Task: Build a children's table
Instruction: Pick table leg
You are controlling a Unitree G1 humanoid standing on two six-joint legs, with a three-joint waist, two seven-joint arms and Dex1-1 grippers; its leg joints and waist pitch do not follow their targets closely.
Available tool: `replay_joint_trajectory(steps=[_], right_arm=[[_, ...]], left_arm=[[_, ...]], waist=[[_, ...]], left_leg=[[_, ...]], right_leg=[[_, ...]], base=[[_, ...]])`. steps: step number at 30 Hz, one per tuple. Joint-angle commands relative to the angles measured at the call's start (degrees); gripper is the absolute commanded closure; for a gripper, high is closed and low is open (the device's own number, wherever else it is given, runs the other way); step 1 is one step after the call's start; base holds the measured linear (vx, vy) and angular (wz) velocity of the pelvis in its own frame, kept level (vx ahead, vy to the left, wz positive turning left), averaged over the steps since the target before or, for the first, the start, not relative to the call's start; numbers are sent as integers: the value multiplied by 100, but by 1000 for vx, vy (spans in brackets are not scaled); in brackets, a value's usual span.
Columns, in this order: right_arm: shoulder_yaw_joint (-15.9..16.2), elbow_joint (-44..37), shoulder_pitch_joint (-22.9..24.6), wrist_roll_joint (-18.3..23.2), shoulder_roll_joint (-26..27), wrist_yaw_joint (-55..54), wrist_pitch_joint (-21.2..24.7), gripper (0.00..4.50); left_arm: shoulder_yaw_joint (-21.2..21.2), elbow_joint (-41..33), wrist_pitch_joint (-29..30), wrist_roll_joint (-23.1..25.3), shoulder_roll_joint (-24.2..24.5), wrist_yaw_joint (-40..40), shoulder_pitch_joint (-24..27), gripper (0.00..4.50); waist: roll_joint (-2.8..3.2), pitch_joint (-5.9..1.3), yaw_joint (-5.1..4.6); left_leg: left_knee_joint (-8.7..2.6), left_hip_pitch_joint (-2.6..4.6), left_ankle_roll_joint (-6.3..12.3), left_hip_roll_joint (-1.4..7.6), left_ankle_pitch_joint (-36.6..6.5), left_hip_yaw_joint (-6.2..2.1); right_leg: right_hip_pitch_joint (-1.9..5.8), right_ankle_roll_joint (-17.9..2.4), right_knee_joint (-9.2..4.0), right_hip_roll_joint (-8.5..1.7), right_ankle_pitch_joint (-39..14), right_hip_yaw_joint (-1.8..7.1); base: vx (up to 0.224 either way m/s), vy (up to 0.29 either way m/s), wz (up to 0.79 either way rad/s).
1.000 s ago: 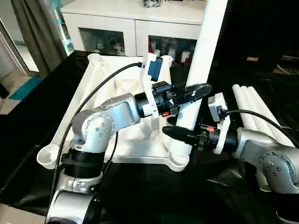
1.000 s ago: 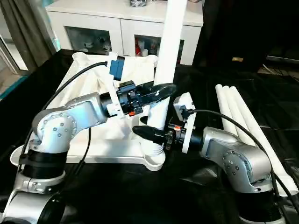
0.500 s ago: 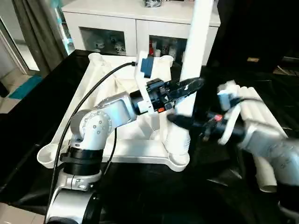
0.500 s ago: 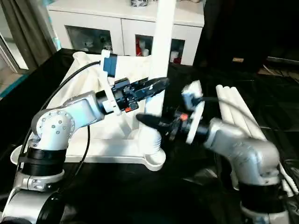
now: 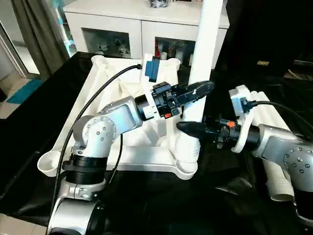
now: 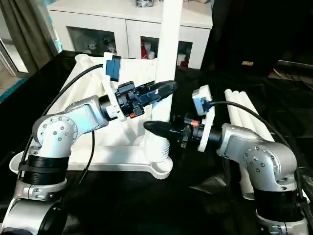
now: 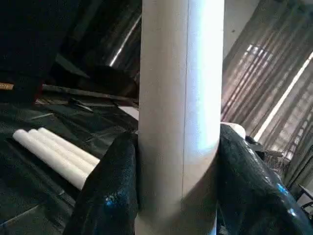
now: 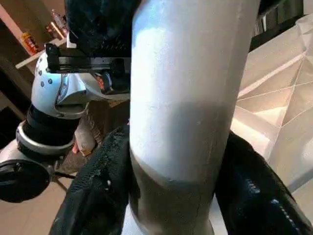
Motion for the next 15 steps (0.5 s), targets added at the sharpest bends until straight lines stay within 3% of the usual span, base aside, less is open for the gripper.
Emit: replay_joint_trajectory(steps=[1, 15], right_arm=[[76, 64, -52, -31, -94, 8, 128, 214], [336, 185, -126, -100, -255, 190, 160, 214]], left_arm=[[-83, -246, 6, -169, -4, -179, -21, 263], [-273, -362, 141, -178, 65, -380, 9, 263]], waist=[[-133, -414, 31], [-141, -417, 35]], left_leg=[[-371, -85, 484, 135, 224, 39], [-368, -81, 470, 142, 222, 36]], right_leg=[[427, -1234, -333, -299, -941, 165], [429, -1269, -320, -302, -916, 162]], base=[[0, 0, 0], [0, 0, 0]])
